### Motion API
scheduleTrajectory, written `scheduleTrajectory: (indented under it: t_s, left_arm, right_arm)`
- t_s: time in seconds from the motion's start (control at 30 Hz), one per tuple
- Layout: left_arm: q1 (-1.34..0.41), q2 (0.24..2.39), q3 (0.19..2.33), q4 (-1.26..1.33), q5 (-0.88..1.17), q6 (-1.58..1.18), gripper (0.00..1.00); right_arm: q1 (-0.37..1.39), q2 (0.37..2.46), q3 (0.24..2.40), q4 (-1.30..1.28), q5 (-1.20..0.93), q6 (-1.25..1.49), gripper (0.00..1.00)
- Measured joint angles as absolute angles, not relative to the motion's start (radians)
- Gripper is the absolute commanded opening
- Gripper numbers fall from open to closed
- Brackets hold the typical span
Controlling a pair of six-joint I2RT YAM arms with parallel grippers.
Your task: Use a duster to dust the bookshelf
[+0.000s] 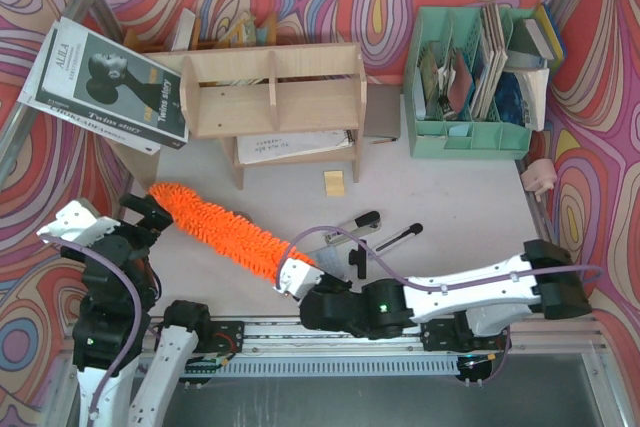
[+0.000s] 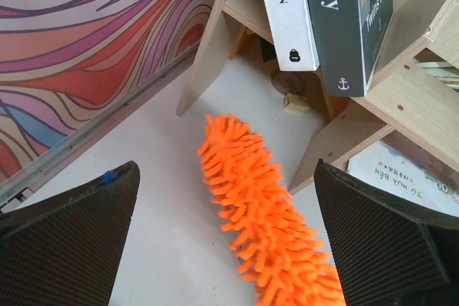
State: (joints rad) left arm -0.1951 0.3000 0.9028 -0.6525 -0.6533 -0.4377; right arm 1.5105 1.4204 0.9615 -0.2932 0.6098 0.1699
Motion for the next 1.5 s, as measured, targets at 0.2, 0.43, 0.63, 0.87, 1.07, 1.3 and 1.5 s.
scheduleTrajectory:
  t_s: [0.2,0.43,0.63,0.87,1.07,1.3,1.5]
  left_arm:
    - [-0.194,0.299,0.901,-0.653,-0.669,-0.440,0.98]
    - [-0.192,0.267,0.895,-0.653,-0.702,-0.447,0.99]
    - [-0.191,0.263,0.894,-0.653,-0.712,-0.449,0.98]
    - [-0.191,0.269,0.894,-0.653,-0.708,-0.449,0.99]
    - [-0.191,0.288,0.894,-0.653,-0.692,-0.449,0.99]
    - [-0.190,0.302,0.894,-0.653,-0.665,-0.449,0.98]
    - [-0.190,0.303,0.894,-0.653,-0.652,-0.449,0.98]
  right_arm:
    - [1.556,1.238,0.937,-0.392,0.665,0.223,0.00]
    - [1.588,1.099,0.937,-0.453,0.751,0.264,0.00]
    - [1.591,1.039,0.931,-0.433,0.836,0.249,0.00]
    - [1.591,0.981,0.943,-0.350,1.045,0.245,0.00]
    - [1.562,1.016,1.079,-0.529,1.221,0.443,0.00]
    - [1.271,1.072,1.120,-0.630,1.212,0.513,0.00]
    - [1.096,1.115,1.114,-0.619,1.102,0.445,0.00]
